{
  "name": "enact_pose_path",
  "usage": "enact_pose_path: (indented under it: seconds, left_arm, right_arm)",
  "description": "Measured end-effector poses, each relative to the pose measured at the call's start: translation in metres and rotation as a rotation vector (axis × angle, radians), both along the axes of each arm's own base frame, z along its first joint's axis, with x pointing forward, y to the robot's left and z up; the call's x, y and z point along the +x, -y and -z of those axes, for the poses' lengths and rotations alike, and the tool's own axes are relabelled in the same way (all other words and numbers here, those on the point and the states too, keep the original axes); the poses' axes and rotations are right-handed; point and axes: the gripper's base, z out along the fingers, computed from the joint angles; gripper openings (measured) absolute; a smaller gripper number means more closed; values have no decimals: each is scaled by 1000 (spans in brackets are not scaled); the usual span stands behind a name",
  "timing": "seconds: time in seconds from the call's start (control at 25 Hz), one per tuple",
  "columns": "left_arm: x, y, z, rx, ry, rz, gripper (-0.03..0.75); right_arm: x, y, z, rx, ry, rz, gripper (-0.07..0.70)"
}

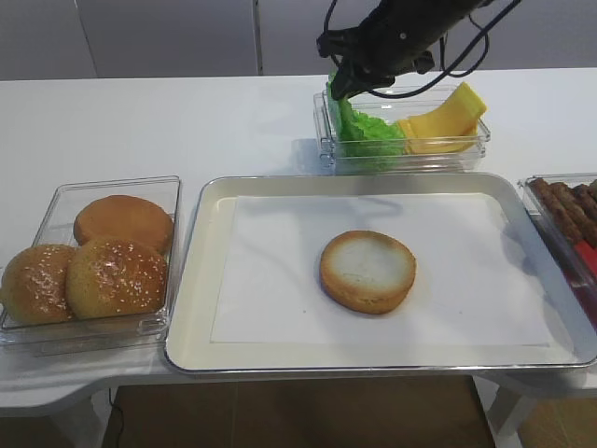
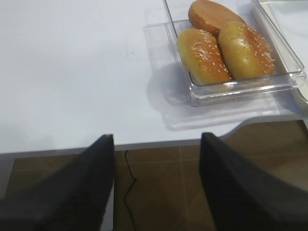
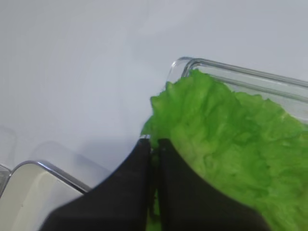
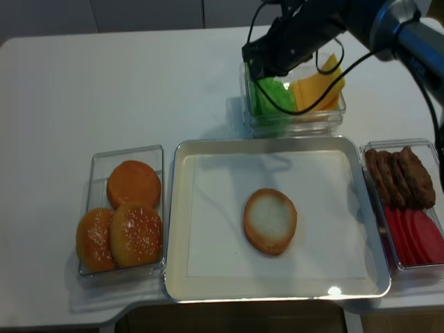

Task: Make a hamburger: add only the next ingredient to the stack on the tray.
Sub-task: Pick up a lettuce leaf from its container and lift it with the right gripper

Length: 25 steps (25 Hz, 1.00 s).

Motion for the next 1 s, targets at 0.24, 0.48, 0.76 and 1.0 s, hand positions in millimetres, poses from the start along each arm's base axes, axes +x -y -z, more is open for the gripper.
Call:
enact_pose_path:
  seconds: [0.24, 0.48, 0.76, 1.0]
  left_arm:
    - [0, 0, 0, 0, 0, 0, 417]
    - [0, 0, 0, 0, 0, 2, 417]
    - [0, 0, 0, 0, 0, 2, 417]
    - [0, 0, 0, 0, 0, 2, 417]
  right_arm:
    - [-9, 3, -26, 6, 39, -1, 18]
    - [-15, 5, -39, 6, 54, 2, 17]
    - [-10, 5, -24, -13, 23, 14, 16]
    - [-5, 3, -13, -11, 4, 19, 16]
